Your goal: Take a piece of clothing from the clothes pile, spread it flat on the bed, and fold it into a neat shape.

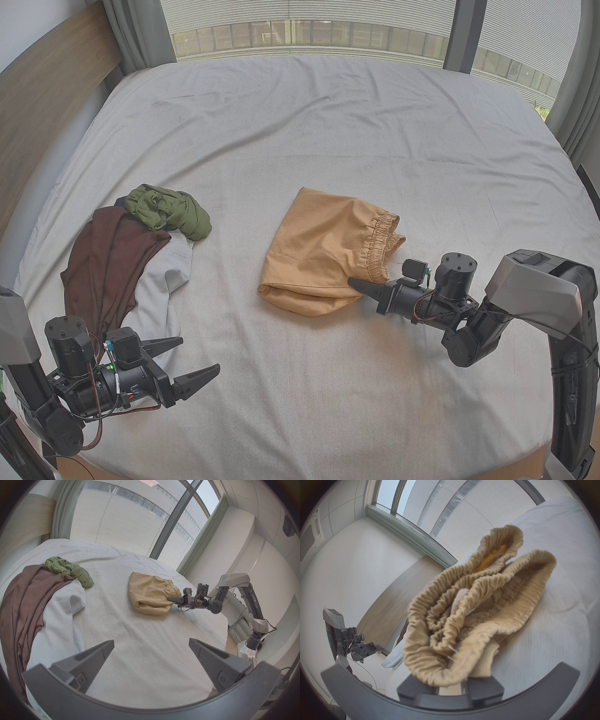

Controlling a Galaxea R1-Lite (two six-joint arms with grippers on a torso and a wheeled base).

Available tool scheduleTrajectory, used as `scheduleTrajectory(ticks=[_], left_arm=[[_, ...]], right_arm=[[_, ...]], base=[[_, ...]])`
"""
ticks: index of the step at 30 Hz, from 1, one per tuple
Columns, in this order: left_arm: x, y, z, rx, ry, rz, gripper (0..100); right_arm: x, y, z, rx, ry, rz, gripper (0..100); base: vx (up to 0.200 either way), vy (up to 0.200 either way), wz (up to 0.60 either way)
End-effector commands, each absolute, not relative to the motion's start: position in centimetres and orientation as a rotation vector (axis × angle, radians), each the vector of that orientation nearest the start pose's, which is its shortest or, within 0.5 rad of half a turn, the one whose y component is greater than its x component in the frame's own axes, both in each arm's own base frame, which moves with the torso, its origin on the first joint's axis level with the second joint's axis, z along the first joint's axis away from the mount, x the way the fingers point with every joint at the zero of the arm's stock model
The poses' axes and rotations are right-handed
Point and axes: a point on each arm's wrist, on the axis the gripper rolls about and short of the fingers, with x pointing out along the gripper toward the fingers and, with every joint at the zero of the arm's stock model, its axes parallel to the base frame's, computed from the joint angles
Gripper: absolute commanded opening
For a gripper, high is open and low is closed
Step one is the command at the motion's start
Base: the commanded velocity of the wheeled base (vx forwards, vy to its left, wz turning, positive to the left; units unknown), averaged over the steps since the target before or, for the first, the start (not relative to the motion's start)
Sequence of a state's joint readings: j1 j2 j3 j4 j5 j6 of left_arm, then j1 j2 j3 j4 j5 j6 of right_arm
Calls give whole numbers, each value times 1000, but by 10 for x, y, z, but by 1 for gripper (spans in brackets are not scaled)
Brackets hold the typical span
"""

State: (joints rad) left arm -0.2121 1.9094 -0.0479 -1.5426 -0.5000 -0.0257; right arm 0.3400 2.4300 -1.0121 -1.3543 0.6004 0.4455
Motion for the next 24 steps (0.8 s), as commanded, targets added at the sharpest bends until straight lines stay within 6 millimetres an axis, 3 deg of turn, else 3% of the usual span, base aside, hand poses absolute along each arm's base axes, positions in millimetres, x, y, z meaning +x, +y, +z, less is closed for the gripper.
scheduleTrajectory(ticks=[1, 8, 9, 11, 12, 18, 24], left_arm=[[209, -56, 63, -72, 332, -701, 100], [209, -56, 63, -72, 332, -701, 100], [210, -56, 63, -71, 330, -702, 100], [210, -56, 63, -71, 330, -702, 100], [211, -57, 62, -71, 330, -703, 100], [211, -57, 61, -72, 335, -703, 100], [211, -56, 61, -72, 335, -701, 100]], right_arm=[[395, 152, 18, 423, 307, 900, 100], [384, 145, 25, 417, 278, 898, 100], [375, 137, 34, 403, 264, 890, 100], [374, 136, 35, 403, 265, 888, 100], [369, 123, 47, 400, 244, 866, 100], [372, 97, 62, 401, 199, 807, 100], [379, 90, 63, 405, 194, 785, 100]], base=[[0, 0, 0], [0, 0, 0], [0, 0, 0], [0, 0, 0], [0, 0, 0], [0, 0, 0], [0, 0, 0]])
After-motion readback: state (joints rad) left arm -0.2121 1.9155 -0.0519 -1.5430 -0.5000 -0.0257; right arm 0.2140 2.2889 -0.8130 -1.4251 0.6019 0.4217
